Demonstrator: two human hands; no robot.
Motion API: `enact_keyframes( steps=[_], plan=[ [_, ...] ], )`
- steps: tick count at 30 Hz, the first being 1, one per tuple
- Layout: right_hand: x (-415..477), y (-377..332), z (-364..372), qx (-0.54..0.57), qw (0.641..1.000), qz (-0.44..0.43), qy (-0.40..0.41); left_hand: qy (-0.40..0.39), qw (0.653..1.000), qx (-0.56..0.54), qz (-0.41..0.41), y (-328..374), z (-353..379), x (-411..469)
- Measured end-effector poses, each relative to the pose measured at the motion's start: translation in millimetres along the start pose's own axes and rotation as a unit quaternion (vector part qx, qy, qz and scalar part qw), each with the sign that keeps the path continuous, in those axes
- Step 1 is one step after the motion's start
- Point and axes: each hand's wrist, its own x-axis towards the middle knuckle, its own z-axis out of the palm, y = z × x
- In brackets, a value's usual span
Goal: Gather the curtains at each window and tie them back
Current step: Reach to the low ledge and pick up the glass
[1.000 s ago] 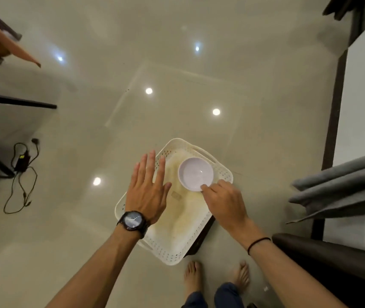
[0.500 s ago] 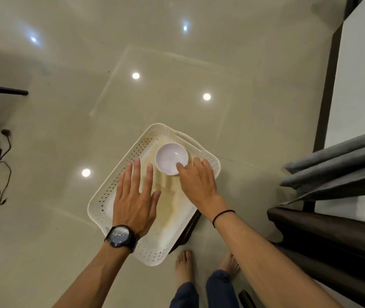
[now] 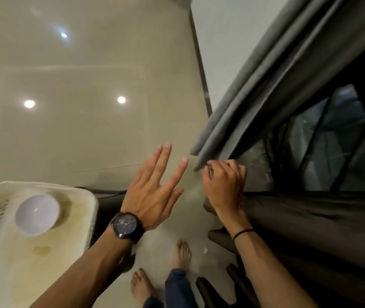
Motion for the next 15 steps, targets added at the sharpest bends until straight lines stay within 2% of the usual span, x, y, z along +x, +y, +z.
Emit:
enact_keyframes(
  steps=[4,7,15],
  plan=[
    [8,52,-2,-0.010,0.997,0.082,-0.007,-0.047,0.987,-0.033,0.149,47,41,59],
    [8,83,1,-0.045,0.993,0.104,-0.032,-0.069,0.971,-0.038,0.224,72,71,90],
    [11,146,38,-0.048,0.965,0.216,-0.144,-0.104,0.968,-0.011,0.227,96,142,145]
  ],
)
